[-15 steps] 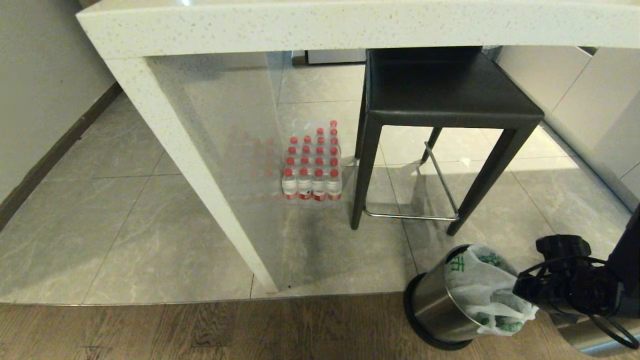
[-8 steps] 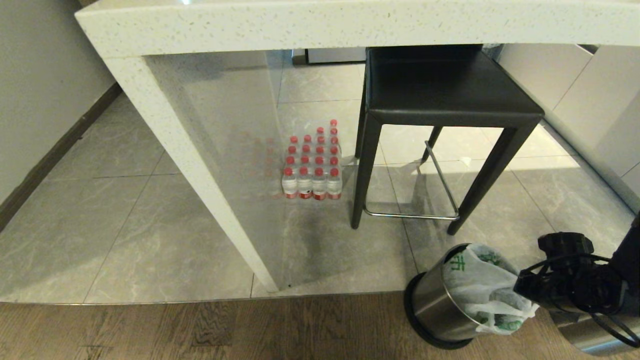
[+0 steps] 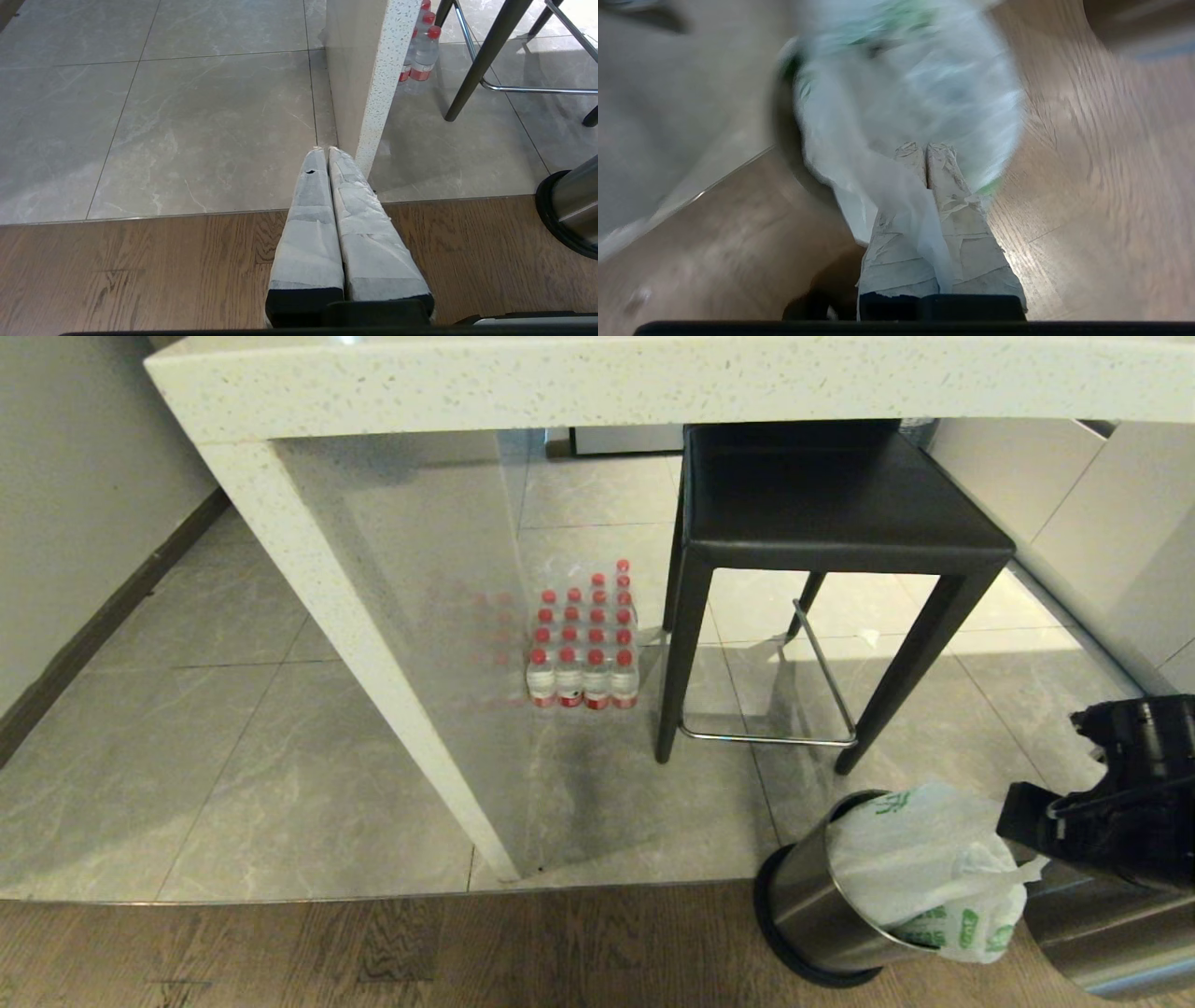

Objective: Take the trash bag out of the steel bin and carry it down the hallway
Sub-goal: Pick up the trash bag

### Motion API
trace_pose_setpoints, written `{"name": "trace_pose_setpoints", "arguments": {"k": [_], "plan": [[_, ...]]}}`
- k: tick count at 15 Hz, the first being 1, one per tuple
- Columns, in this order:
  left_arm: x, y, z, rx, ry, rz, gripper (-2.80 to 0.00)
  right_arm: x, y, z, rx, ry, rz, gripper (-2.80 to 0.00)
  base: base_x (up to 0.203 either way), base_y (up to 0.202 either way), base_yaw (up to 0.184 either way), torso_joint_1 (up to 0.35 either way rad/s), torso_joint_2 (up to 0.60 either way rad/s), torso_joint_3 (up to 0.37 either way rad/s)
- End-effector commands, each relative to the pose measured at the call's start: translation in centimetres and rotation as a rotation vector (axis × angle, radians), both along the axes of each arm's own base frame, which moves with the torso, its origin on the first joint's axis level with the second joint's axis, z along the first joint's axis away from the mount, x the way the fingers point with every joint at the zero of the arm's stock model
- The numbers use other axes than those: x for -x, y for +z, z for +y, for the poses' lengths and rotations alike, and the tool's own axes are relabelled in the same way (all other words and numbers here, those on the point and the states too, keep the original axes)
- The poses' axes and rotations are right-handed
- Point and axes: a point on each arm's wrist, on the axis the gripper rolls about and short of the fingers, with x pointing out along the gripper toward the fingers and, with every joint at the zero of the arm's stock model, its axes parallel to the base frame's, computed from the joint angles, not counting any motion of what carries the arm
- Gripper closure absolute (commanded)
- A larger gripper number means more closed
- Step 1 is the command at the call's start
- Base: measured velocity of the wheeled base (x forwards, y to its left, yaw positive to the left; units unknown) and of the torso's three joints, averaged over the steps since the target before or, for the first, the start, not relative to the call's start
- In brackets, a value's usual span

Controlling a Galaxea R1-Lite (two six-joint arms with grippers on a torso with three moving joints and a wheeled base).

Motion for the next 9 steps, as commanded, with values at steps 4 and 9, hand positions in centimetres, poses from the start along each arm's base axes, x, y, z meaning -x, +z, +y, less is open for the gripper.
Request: {"name": "trace_pose_setpoints", "arguments": {"k": [4,9], "plan": [[0.0,0.0,0.0,0.001,0.002,0.000,0.00,8.4,7.8,1.1,0.116,0.134,-0.270,0.00,0.000,0.000,0.000,0.000,0.00,0.000],[0.0,0.0,0.0,0.001,0.000,0.000,0.00,12.0,9.4,1.4,0.267,0.247,-0.338,0.00,0.000,0.000,0.000,0.000,0.00,0.000]]}}
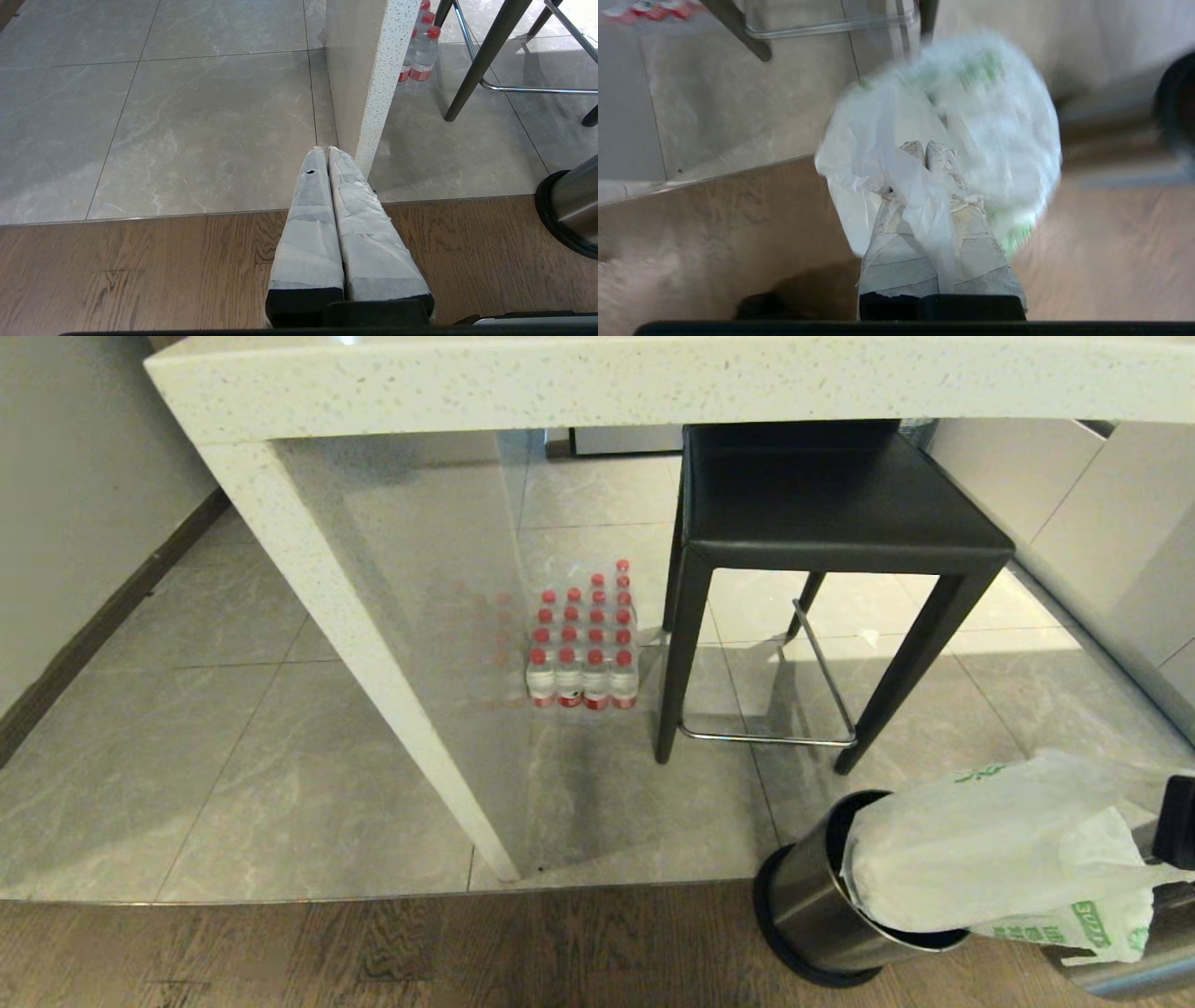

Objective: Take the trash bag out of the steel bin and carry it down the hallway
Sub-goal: Pick up the trash bag, then put the trash bag at the door

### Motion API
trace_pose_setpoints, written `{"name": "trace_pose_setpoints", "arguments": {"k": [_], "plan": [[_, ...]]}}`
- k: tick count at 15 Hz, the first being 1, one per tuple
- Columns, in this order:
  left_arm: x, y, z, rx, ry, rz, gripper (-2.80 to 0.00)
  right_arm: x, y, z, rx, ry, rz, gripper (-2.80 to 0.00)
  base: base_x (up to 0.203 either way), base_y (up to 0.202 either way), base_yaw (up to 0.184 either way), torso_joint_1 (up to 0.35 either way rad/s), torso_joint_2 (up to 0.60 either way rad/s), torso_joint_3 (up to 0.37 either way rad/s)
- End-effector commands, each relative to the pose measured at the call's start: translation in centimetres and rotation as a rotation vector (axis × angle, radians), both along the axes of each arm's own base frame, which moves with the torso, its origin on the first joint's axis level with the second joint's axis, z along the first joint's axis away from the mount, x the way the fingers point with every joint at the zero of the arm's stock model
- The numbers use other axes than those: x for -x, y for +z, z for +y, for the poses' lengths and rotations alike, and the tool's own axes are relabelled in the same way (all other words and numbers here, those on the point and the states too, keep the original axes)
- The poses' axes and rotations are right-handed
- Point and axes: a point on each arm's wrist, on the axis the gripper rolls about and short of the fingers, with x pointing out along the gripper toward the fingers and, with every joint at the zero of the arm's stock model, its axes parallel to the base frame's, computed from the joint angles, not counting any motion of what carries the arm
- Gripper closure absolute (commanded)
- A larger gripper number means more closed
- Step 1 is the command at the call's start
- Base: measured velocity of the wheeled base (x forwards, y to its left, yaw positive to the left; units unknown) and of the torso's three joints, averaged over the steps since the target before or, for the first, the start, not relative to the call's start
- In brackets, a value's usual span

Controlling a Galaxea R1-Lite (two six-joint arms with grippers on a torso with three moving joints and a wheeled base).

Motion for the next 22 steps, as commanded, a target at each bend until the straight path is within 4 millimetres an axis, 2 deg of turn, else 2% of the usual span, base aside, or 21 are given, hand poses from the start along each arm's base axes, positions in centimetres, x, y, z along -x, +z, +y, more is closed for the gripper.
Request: {"name": "trace_pose_setpoints", "arguments": {"k": [1,7,11,14,17,19,22], "plan": [[0.0,0.0,0.0,0.000,0.000,0.000,0.00,2.4,1.2,0.0,0.006,0.014,-0.089,0.00,0.000,0.000,0.000,0.000,0.00,0.000],[0.0,0.0,0.0,0.000,0.000,0.000,0.00,7.5,1.2,-0.3,0.016,0.033,-0.127,0.00,0.000,0.000,0.000,0.000,0.00,0.000],[0.0,0.0,0.0,0.000,0.000,-0.001,0.00,11.5,-2.1,-0.7,0.026,0.025,-0.010,0.00,0.000,0.000,0.000,0.000,0.00,0.000],[0.0,0.0,0.0,0.000,0.000,-0.001,0.00,11.7,-3.7,-0.7,0.018,-0.001,0.006,0.00,0.000,0.000,0.000,0.000,0.00,0.000],[0.0,0.0,0.0,0.000,0.001,0.000,0.00,12.8,-5.2,-0.8,0.028,-0.019,-0.072,0.00,0.000,0.000,0.000,0.000,0.00,0.000],[0.0,0.0,0.0,-0.001,0.001,0.000,0.00,13.8,-6.9,-0.8,0.044,-0.085,-0.107,0.00,0.000,0.000,0.000,0.000,0.00,0.000],[0.0,0.0,0.0,0.000,0.000,0.000,0.00,14.1,-9.6,-0.5,0.032,-0.010,-0.085,0.00,0.000,0.000,0.000,0.000,0.00,0.000]]}}
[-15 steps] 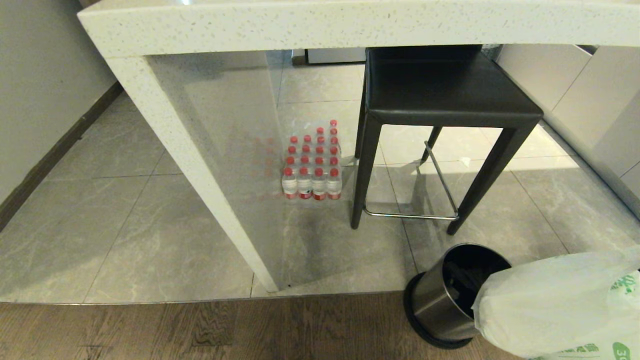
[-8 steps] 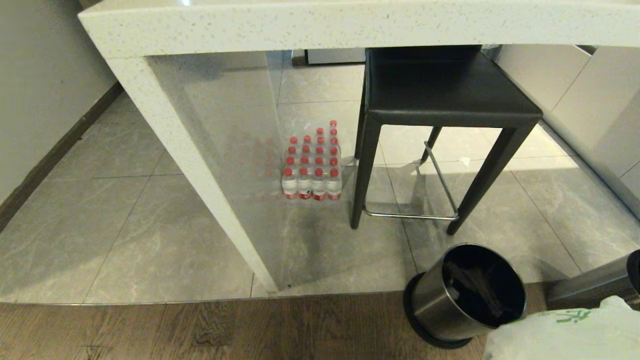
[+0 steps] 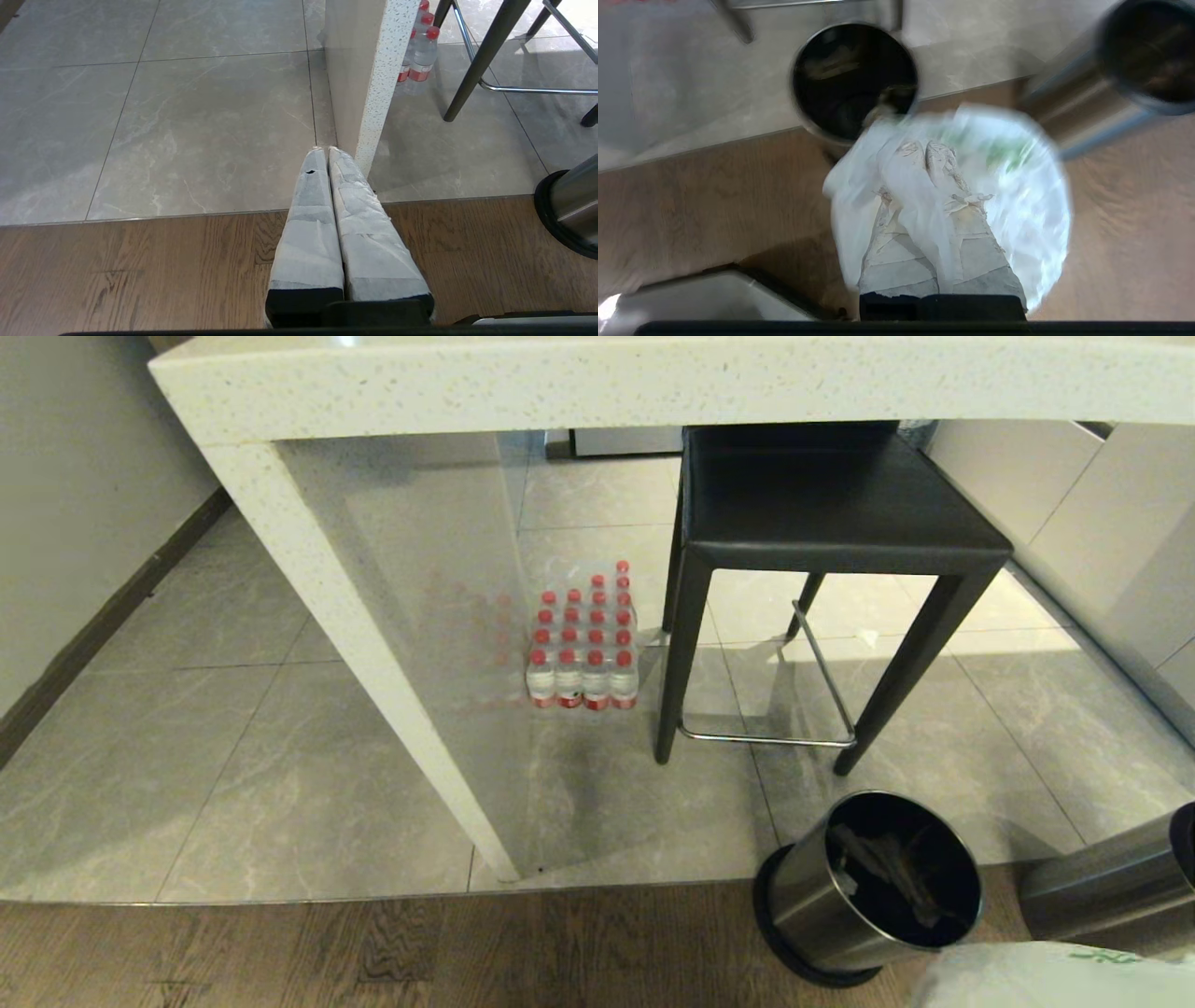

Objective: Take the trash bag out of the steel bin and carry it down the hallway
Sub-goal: Put the trash bag at the door

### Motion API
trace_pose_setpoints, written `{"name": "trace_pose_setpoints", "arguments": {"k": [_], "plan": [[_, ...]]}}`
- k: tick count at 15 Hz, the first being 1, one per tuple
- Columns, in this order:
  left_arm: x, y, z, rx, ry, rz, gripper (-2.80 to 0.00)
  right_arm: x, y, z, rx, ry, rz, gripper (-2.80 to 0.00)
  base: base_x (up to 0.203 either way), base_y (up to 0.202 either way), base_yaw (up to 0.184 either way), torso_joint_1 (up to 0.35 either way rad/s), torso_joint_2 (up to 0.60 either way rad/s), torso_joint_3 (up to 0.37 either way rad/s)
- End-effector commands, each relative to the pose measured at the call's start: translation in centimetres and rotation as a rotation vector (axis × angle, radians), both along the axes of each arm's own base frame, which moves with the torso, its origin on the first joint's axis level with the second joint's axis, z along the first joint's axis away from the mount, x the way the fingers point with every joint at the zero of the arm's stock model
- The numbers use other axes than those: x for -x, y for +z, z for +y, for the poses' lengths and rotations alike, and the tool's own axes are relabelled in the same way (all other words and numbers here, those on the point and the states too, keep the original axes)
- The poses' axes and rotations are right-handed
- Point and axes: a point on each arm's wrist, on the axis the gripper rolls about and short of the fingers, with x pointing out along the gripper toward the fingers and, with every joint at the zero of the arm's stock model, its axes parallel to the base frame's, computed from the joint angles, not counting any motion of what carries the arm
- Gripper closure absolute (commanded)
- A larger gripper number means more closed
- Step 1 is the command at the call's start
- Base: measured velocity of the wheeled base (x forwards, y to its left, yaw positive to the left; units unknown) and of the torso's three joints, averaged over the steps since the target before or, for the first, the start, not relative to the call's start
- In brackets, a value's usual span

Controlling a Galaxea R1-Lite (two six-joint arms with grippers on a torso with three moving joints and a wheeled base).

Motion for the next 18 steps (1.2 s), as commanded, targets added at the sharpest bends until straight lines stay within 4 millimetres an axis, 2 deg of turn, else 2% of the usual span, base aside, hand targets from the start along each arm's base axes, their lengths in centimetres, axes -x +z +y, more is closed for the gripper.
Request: {"name": "trace_pose_setpoints", "arguments": {"k": [1,3,5,7,10,13,18], "plan": [[0.0,0.0,0.0,0.000,-0.001,0.000,0.00,0.2,-1.9,0.1,0.006,0.021,-0.017,0.00,0.000,0.000,0.000,0.000,0.00,0.000],[0.0,0.0,0.0,-0.001,-0.001,0.000,0.00,-0.5,-3.1,0.1,0.041,0.048,-0.093,0.00,0.000,0.000,0.000,0.000,0.00,0.000],[0.0,0.0,0.0,0.001,-0.001,-0.001,0.00,-0.7,-3.0,0.1,0.094,0.076,-0.186,0.00,0.000,0.000,0.000,0.000,0.00,0.000],[0.0,0.0,0.0,0.001,-0.001,-0.001,0.00,0.2,-3.5,0.2,0.138,0.147,-0.215,0.00,0.000,0.000,0.000,0.000,0.00,0.000],[0.0,0.0,0.0,-0.001,-0.001,-0.001,0.00,1.7,-4.2,0.2,0.138,0.182,-0.362,0.00,0.000,0.000,0.000,0.000,0.00,0.000],[0.0,0.0,0.0,0.001,0.001,0.000,0.00,1.7,-5.2,0.3,0.079,0.201,-0.284,0.00,0.000,0.000,0.000,0.000,0.00,0.000],[0.0,0.0,0.0,-0.002,-0.001,0.000,0.00,1.7,-5.0,0.2,0.045,0.192,-0.305,0.00,0.000,0.000,0.000,0.000,0.00,0.000]]}}
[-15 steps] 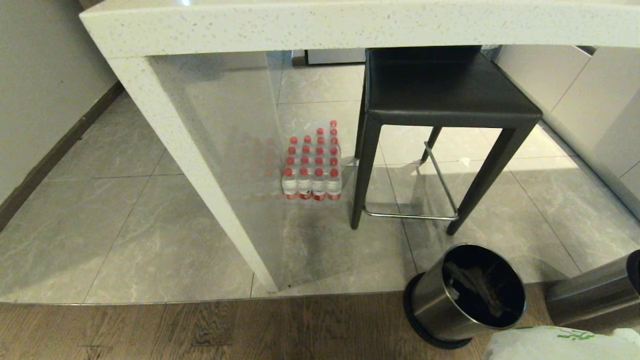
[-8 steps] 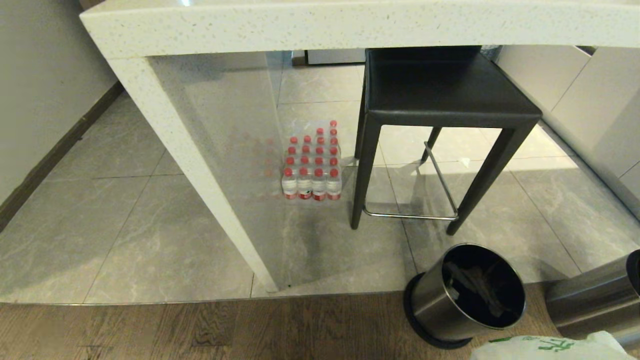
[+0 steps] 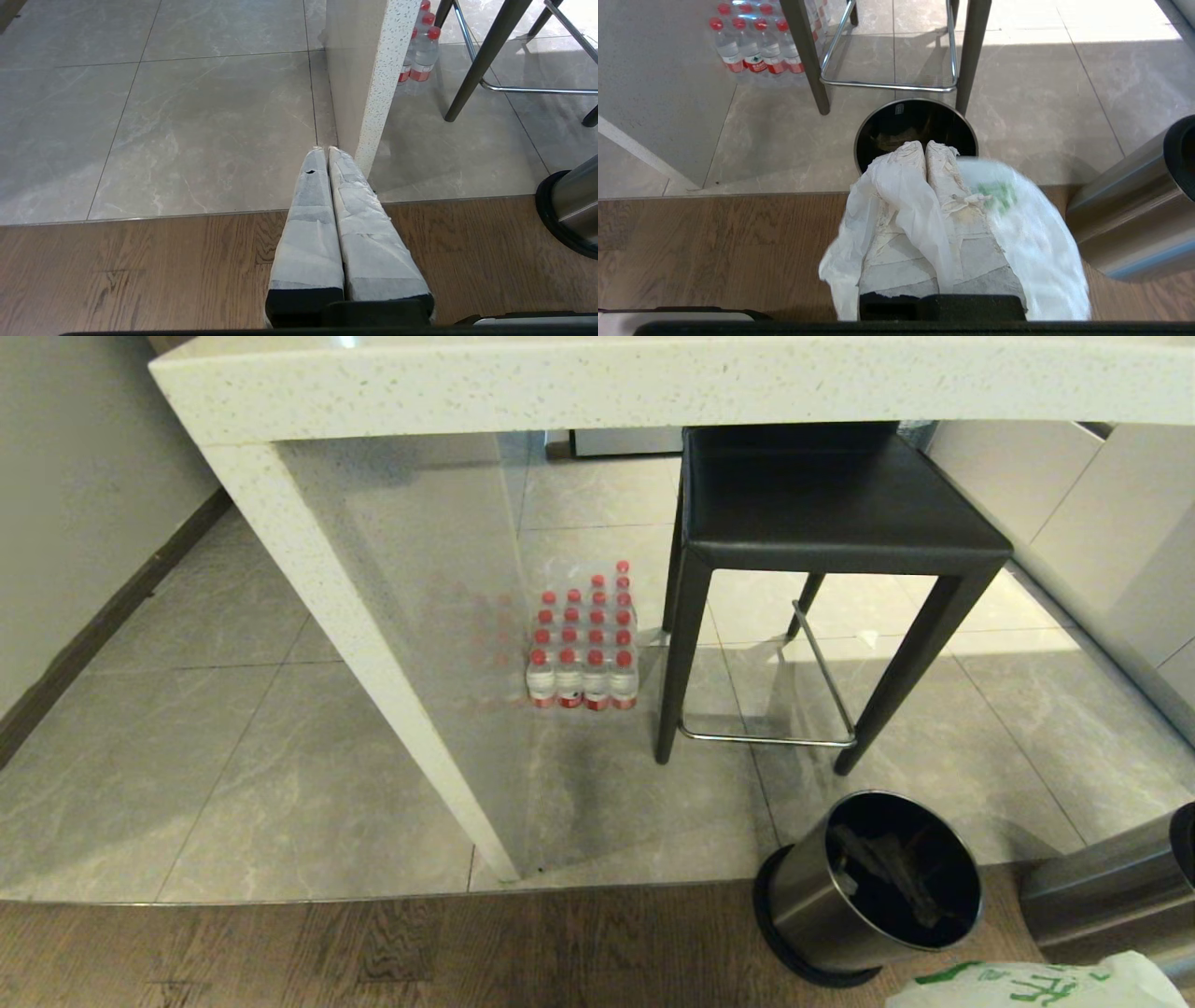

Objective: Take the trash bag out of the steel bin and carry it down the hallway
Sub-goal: Put the trash bag at the door

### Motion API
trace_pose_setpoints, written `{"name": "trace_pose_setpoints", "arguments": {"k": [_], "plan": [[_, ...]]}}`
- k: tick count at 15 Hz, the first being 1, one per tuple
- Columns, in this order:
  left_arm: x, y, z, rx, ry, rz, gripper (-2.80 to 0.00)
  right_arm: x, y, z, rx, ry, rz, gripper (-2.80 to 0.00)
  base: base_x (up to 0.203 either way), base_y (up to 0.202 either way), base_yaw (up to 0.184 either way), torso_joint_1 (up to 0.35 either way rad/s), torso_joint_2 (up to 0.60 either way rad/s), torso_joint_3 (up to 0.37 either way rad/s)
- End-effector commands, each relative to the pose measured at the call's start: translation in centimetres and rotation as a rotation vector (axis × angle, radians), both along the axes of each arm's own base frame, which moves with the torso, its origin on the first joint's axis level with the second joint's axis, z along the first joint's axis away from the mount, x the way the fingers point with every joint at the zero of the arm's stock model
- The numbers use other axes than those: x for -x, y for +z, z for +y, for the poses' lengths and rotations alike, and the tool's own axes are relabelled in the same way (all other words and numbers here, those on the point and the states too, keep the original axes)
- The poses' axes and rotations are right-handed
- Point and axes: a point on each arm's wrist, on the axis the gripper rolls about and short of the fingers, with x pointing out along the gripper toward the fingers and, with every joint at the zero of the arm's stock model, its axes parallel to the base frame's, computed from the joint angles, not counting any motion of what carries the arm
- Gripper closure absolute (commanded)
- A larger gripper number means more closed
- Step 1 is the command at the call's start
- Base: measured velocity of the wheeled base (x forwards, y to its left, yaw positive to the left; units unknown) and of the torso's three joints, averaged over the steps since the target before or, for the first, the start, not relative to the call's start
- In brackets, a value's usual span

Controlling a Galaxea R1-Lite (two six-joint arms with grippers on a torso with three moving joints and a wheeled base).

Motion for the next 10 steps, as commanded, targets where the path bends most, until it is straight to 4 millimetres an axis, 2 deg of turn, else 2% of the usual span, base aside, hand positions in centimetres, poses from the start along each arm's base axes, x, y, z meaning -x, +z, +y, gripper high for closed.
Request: {"name": "trace_pose_setpoints", "arguments": {"k": [1,5,10], "plan": [[0.00,-0.01,0.00,0.002,0.002,0.000,0.00,0.02,0.00,0.00,-0.007,-0.002,-0.003,0.00,0.000,0.000,0.000,0.000,0.00,0.000],[0.00,0.02,0.00,-0.006,0.001,-0.003,0.00,0.02,0.00,0.00,-0.007,-0.001,-0.003,0.00,0.000,0.000,0.000,0.000,0.00,0.009],[0.00,0.01,0.00,0.003,0.002,-0.001,0.00,0.02,0.00,0.00,-0.004,-0.002,-0.003,0.00,0.000,0.000,0.000,0.002,0.00,0.164]]}}
